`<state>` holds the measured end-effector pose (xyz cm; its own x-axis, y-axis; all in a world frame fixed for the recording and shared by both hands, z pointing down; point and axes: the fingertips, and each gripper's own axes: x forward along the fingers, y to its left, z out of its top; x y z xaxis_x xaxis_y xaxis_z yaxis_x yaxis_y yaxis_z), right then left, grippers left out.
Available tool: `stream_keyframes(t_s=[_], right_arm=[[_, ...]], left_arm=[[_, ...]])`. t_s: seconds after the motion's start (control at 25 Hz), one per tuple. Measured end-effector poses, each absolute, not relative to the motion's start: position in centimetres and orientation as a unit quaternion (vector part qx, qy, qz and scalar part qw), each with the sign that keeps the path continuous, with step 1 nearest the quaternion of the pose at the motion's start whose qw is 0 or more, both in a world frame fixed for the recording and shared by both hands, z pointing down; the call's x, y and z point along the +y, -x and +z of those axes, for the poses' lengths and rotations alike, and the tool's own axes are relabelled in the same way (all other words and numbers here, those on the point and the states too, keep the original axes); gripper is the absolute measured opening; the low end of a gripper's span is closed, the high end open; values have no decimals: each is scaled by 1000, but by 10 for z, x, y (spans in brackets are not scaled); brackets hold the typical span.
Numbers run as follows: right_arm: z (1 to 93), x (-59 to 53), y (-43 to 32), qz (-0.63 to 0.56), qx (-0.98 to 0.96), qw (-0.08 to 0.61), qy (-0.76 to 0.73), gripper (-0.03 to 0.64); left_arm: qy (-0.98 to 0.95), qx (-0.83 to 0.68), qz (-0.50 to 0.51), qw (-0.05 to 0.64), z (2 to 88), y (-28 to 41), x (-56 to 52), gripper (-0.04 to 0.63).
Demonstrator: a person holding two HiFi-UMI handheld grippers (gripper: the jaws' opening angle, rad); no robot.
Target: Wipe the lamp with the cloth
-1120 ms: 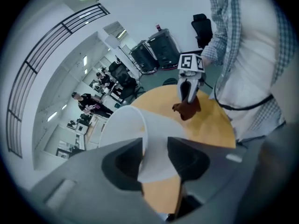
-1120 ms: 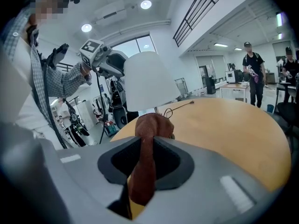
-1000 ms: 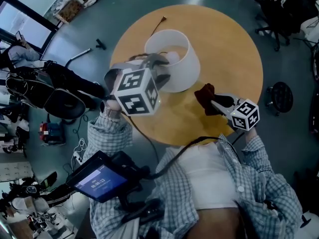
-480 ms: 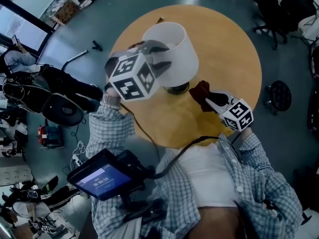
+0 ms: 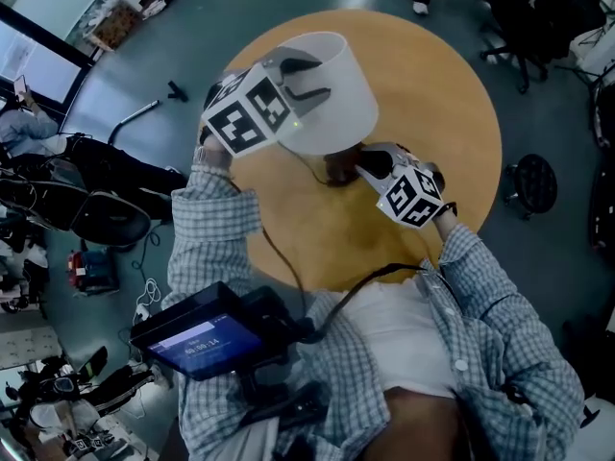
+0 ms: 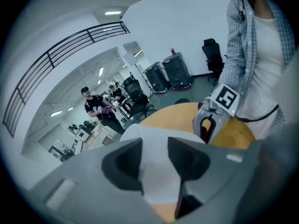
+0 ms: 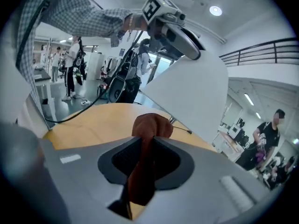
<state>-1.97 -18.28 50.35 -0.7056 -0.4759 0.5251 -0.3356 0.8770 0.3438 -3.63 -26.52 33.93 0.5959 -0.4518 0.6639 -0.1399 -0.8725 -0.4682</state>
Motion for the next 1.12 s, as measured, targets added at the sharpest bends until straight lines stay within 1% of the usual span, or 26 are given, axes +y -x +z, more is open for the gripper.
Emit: stream_keyframes(t_s=[0.2,0.36,0.56,0.72,0.92,1.12], right_arm=[[510,-211,32,-188,-888,347,-237,78],[529,-216,41,-204,-869,377,-249,78],[566,-181,69,-211,-865,414,-190,77],[598,-136,75,-200,-865,438,-139,77],[612,-116,68,-188,-866,444,-131,77],[585,-164,57,-198,-863,428,-184,77]], left_arm=[[875,164,-415,186,338,27,-276,173],[877,168,-410,185,335,31,-277,173],[878,176,-407,182,331,46,-277,173],[877,182,-409,176,330,53,-277,175],[877,186,-407,177,329,51,-272,175],[876,185,-407,182,330,47,-272,173]])
